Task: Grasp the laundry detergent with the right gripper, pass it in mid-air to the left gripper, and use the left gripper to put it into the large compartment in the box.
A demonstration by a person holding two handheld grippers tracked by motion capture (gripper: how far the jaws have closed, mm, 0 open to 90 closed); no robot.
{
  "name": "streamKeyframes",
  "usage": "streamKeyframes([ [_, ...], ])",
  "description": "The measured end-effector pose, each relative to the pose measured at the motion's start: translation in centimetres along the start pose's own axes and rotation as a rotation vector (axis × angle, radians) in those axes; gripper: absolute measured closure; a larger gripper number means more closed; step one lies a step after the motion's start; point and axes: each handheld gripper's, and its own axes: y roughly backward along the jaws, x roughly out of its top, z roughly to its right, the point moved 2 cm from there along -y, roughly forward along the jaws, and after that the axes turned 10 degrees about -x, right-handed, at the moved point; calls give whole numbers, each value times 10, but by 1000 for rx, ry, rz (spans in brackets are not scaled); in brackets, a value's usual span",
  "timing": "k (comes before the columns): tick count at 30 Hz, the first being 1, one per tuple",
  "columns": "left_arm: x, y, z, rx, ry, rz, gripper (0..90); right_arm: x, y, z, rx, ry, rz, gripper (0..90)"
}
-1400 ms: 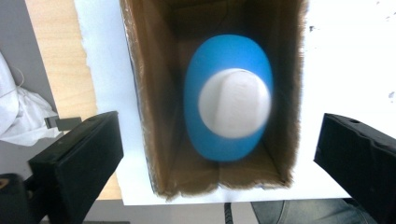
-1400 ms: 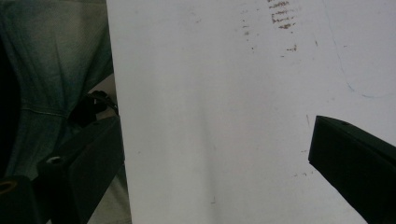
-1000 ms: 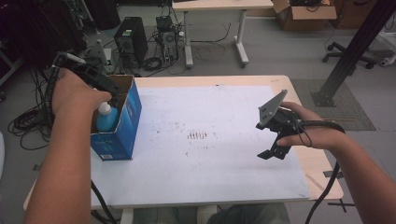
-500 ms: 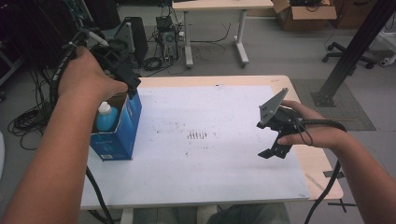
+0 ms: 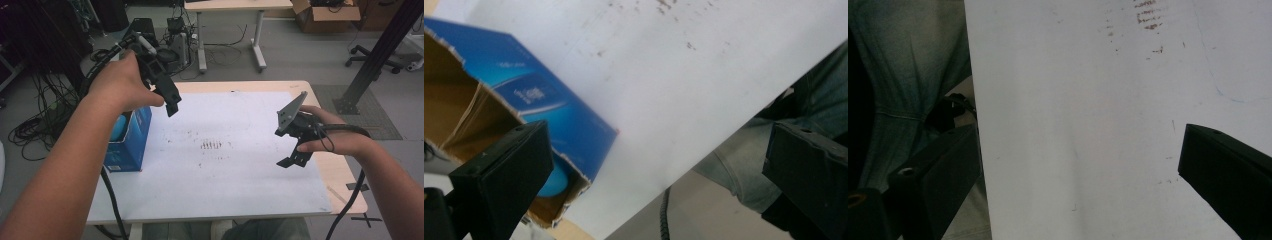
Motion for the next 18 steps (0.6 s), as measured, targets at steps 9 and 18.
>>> streamKeyframes([
  [9, 1, -18, 21, 7, -219, -60, 2, 5, 0, 4, -15, -1, -37, 34],
  [18, 1, -27, 30, -35, -364, -80, 2, 10, -1, 9, -16, 20, -86, 34],
])
